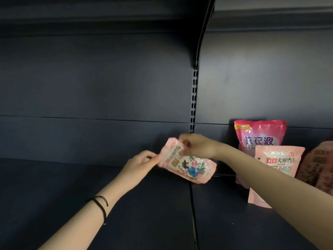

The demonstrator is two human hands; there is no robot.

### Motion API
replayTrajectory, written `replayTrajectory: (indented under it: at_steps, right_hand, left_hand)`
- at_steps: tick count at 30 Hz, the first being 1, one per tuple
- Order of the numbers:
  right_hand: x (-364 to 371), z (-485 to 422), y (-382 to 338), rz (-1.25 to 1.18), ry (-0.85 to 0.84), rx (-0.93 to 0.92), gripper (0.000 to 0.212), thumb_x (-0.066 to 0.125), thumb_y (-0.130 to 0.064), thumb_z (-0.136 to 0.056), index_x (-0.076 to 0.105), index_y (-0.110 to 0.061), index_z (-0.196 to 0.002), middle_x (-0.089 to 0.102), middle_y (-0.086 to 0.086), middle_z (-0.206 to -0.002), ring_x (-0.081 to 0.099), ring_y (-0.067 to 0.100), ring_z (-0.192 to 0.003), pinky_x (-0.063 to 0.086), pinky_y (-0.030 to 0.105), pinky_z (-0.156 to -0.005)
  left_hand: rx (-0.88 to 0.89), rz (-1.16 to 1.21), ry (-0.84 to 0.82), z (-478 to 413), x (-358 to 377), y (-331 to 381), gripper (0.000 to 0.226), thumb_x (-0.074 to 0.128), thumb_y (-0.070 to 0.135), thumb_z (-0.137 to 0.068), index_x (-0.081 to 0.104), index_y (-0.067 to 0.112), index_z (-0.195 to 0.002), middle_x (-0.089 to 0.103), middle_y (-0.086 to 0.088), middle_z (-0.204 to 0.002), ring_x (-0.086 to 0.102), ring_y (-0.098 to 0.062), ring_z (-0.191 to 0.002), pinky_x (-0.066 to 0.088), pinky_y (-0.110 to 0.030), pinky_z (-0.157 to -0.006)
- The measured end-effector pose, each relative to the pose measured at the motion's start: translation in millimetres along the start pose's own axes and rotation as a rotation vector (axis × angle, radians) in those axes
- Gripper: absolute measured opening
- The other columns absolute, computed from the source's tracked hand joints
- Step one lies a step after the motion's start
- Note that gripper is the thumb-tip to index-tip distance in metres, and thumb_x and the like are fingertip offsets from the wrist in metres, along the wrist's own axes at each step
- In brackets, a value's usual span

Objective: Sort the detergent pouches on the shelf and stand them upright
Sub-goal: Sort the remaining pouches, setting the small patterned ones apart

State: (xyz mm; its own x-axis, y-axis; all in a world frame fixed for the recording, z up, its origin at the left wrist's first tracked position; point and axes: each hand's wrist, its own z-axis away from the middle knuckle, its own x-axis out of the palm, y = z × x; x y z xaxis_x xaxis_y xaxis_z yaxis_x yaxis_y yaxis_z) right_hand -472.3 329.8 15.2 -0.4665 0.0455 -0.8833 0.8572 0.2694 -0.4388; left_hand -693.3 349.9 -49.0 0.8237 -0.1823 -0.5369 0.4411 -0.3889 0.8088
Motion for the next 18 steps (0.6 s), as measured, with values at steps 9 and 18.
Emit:
replayTrajectory:
  at_steps: [9, 18]
  right_hand:
    - [23.9, 48.1, 4.2, -1.044, 0.276, 0.193, 0.009, 0.059, -0.005, -0.091, 0.055, -0.013, -0.093, 0.072, 0.007, -0.101, 0.071, 0.020, -0.089, 0.057, 0.032, -0.068]
    - [4.8, 126.9, 20.4, -1.179, 0.553, 0.132, 0.010, 0.058, -0.016, -0.093, 0.063, -0.008, -0.093, 0.074, 0.010, -0.099, 0.071, 0.021, -0.092, 0.057, 0.033, -0.076]
  left_hand:
    - [-0.057, 0.624, 0.143, -4.2, 31.5, 37.1, 0.015, 0.058, 0.017, -0.094, 0.066, 0.012, -0.106, 0.073, -0.006, -0.100, 0.069, -0.021, -0.098, 0.055, -0.033, -0.081]
    - [0.071, 0.667, 0.103, 18.6, 86.0, 96.6, 0.017, 0.055, 0.023, -0.096, 0.068, 0.014, -0.102, 0.074, 0.000, -0.101, 0.068, -0.017, -0.101, 0.050, -0.041, -0.096]
